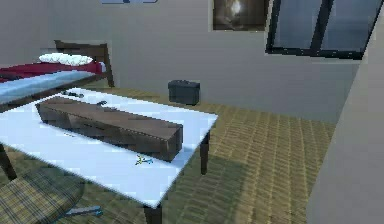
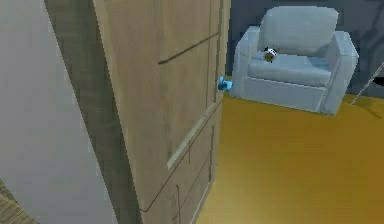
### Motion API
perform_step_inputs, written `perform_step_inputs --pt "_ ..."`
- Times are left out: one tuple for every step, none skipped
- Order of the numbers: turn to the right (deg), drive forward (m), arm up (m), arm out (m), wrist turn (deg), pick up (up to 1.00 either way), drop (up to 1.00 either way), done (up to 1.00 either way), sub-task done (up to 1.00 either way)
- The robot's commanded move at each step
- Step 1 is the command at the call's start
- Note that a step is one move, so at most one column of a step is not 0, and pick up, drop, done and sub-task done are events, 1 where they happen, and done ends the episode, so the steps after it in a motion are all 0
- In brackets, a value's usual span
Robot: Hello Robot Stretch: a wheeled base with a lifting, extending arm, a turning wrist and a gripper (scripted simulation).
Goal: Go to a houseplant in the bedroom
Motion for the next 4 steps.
perform_step_inputs --pt "18.0 0.00 0.00 0.00 0.0 0.00 0.00 0.00 0.00" --pt "0.0 1.00 0.00 0.00 0.0 0.00 0.00 0.00 0.00" --pt "0.0 0.75 0.00 0.00 0.0 0.00 0.00 0.00 0.00" --pt "45.0 0.00 0.00 0.00 0.0 0.00 0.00 0.00 0.00"
